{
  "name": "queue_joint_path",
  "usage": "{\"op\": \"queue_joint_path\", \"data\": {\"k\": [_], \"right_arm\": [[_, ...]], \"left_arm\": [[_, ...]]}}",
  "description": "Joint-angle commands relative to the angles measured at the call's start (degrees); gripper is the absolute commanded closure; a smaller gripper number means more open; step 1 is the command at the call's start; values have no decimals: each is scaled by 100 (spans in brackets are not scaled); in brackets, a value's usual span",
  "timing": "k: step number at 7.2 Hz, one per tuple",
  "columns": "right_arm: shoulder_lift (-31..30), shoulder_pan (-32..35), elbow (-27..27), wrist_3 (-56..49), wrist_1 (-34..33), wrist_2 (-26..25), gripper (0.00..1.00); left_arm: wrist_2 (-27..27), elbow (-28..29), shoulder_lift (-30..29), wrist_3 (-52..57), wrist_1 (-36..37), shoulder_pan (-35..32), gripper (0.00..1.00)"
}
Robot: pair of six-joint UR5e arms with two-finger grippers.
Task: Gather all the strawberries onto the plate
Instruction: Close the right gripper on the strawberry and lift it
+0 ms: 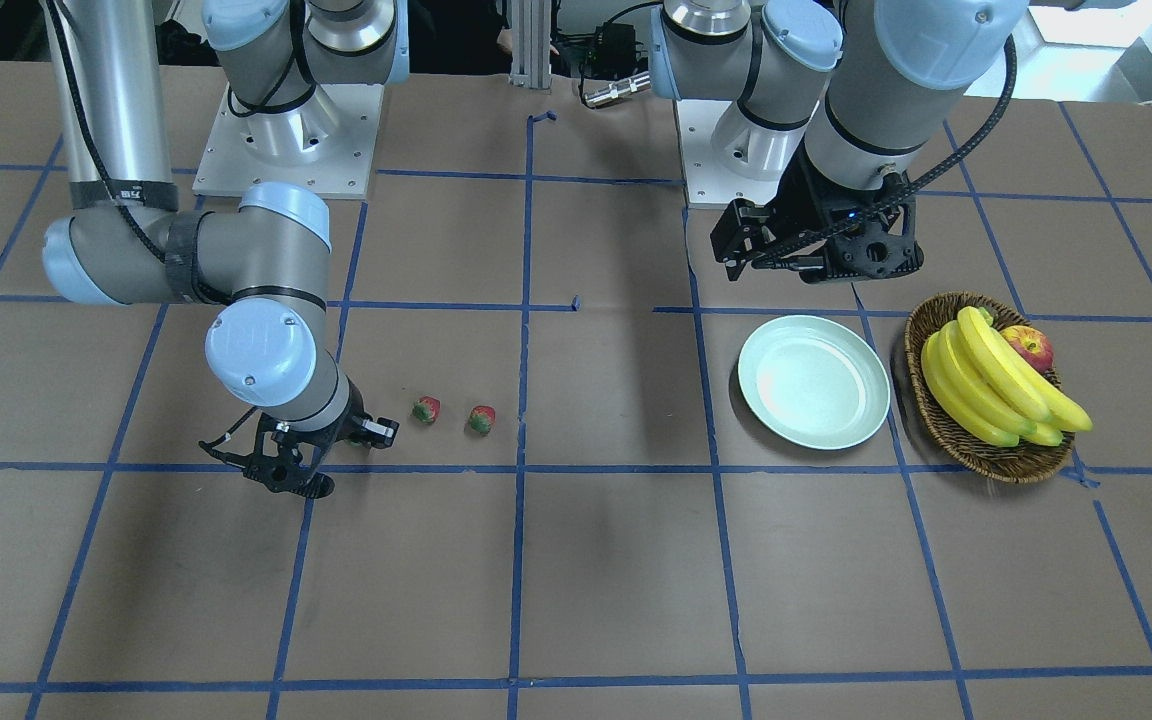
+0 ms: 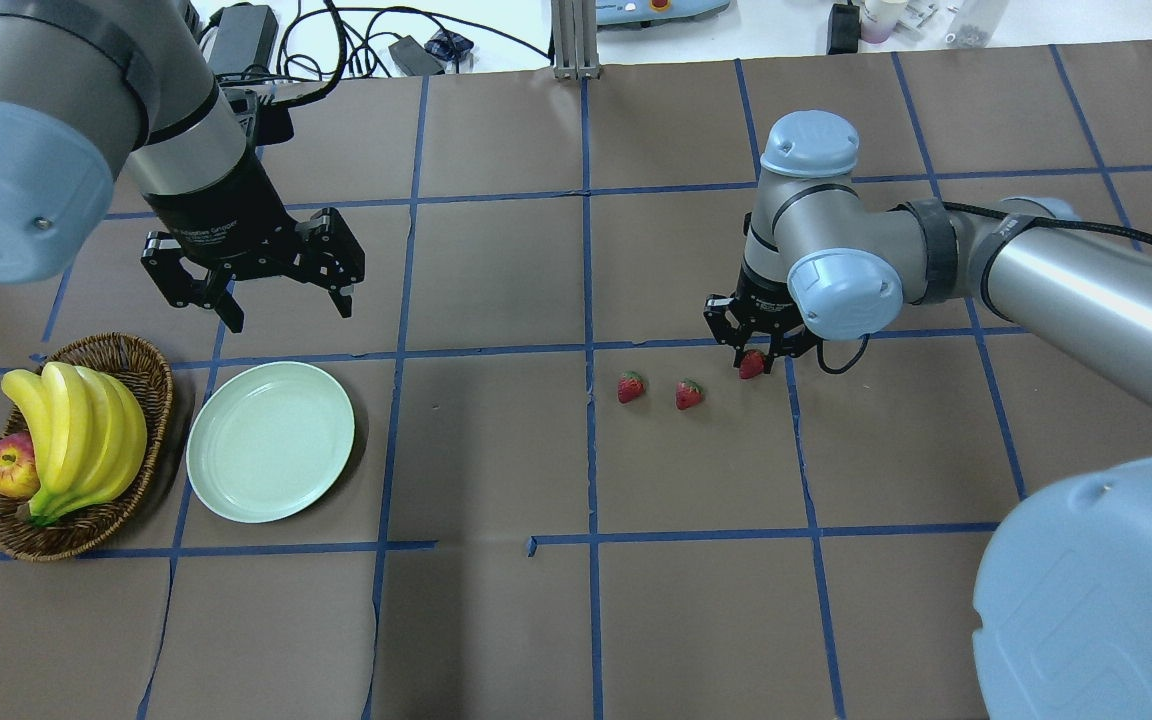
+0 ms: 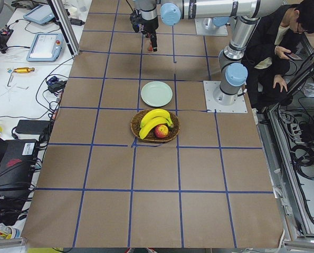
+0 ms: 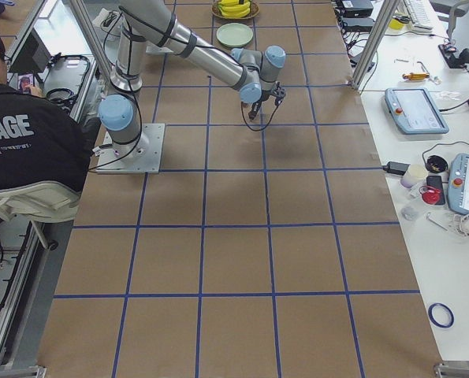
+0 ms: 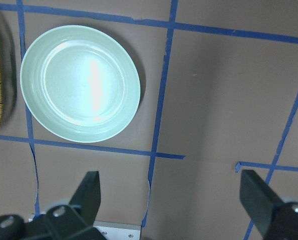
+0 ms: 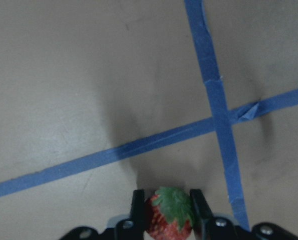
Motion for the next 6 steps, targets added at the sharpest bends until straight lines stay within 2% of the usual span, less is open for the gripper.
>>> {"op": "queue_joint_path", "data": {"k": [1,2,3,4,6], "right_arm": [[-181,-4,-587,-145,245,-50,100],[-339,13,-947,-163,674,11,100],[-358,187,-1194,-129,696,55,100],[-341,676,-1258,2,618,204,100],[-271,1189,-1250,478,590,406,100]], "left_arm": [[9,-1,1,20,0,8,0],[9,-1,10,55,0,9,0],[9,-1,18,82,0,9,0],[44,-1,36,100,0,9,0],[62,52,62,117,0,61,0]]}}
